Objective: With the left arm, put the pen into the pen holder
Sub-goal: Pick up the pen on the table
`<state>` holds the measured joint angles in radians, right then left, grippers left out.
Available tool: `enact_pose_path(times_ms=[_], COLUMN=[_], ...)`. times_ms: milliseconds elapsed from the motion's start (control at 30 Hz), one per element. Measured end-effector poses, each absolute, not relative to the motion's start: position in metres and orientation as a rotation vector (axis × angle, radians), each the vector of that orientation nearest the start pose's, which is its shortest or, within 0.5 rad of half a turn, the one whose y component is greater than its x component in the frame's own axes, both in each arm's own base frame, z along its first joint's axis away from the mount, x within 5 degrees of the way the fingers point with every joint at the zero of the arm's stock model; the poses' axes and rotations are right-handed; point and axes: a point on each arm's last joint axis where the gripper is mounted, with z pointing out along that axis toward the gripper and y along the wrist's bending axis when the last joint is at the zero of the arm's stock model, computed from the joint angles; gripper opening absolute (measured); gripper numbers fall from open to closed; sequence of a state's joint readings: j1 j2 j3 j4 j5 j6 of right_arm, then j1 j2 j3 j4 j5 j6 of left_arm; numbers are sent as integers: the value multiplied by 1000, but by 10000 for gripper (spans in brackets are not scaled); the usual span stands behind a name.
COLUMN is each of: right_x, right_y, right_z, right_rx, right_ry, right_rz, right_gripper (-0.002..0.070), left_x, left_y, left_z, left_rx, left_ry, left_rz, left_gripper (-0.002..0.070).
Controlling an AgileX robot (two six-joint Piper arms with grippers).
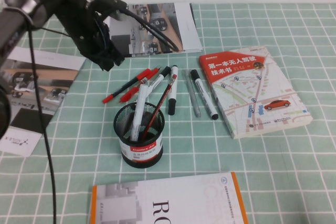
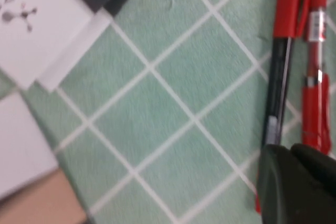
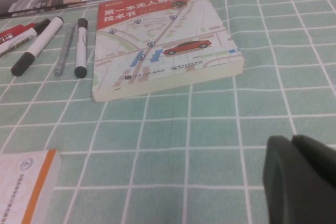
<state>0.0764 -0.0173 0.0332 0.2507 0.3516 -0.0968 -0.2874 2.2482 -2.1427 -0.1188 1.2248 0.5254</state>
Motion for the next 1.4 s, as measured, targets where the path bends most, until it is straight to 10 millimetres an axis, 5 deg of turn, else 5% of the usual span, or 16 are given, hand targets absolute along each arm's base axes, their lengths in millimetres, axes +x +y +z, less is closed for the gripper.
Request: enact_pose_path(times_ms=[567,900,1400], right_x=[52,52,52], right_y=[12,12,12], right_z=[172,172,172], right_rx=[-2,-2,-2], right_ry=[1846,1846,1846], right_rz=[229,229,229], right_gripper=[-20,-20,-20], left_x=[485,485,484], left_y=[-162,-163,-174], left_z=[202,194,185], left_rx=[1249,1256,1324], left_ry=[2556,2575,2566], left_rz=[-157,-146,-68], left_gripper=[-3,223,231])
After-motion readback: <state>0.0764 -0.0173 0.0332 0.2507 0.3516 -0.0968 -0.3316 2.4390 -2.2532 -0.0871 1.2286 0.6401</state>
